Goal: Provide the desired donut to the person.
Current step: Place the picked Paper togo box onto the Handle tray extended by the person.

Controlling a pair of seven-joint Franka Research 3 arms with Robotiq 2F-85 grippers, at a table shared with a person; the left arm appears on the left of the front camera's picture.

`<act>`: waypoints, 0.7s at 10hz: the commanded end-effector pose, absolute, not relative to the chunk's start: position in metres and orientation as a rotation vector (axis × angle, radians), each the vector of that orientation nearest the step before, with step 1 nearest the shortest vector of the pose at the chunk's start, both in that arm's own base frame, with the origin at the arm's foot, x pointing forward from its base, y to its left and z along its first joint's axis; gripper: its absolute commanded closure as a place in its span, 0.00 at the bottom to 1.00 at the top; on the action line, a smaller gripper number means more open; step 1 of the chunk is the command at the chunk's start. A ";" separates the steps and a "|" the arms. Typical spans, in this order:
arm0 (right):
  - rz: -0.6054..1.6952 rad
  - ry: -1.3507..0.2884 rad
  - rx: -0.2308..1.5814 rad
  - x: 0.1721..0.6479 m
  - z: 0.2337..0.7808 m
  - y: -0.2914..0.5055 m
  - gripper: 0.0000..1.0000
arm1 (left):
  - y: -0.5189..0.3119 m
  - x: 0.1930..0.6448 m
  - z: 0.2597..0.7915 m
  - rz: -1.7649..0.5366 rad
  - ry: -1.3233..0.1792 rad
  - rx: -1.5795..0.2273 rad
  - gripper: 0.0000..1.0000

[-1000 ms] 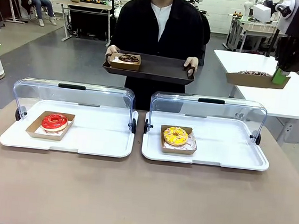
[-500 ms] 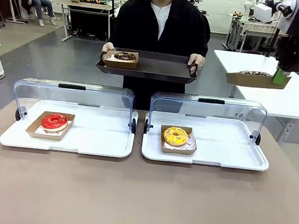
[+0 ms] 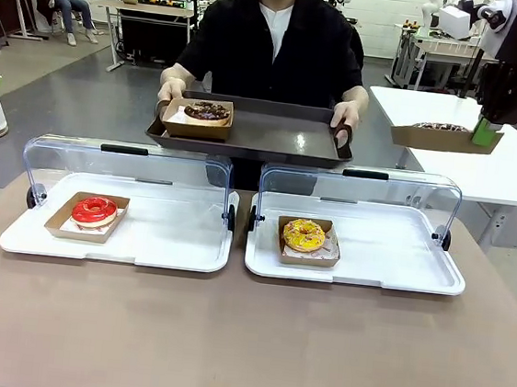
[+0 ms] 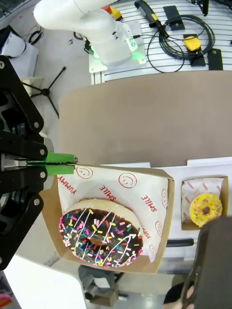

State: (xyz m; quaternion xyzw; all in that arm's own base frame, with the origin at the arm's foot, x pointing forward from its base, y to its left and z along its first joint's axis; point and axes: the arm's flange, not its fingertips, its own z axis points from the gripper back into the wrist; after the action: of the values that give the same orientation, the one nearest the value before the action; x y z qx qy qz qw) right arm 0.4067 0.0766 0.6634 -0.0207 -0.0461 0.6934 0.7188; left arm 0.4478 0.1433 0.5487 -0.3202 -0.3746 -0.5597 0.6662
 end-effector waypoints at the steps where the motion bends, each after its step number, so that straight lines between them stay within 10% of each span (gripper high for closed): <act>1: 1.533 -0.100 -0.044 0.402 0.660 0.077 1.00 | 0.144 0.447 0.550 -1.264 -0.855 -0.721 0.00; 7: 1.533 -0.100 -0.044 0.402 0.660 0.077 1.00 | 0.144 0.447 0.550 -1.264 -0.855 -0.721 0.00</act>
State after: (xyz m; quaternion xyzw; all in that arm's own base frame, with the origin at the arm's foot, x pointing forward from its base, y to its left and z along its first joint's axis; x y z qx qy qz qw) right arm 0.4067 0.0766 0.6634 -0.0206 -0.0461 0.6934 0.7188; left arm 0.4478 0.1433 0.5487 -0.3202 -0.3746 -0.5597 0.6662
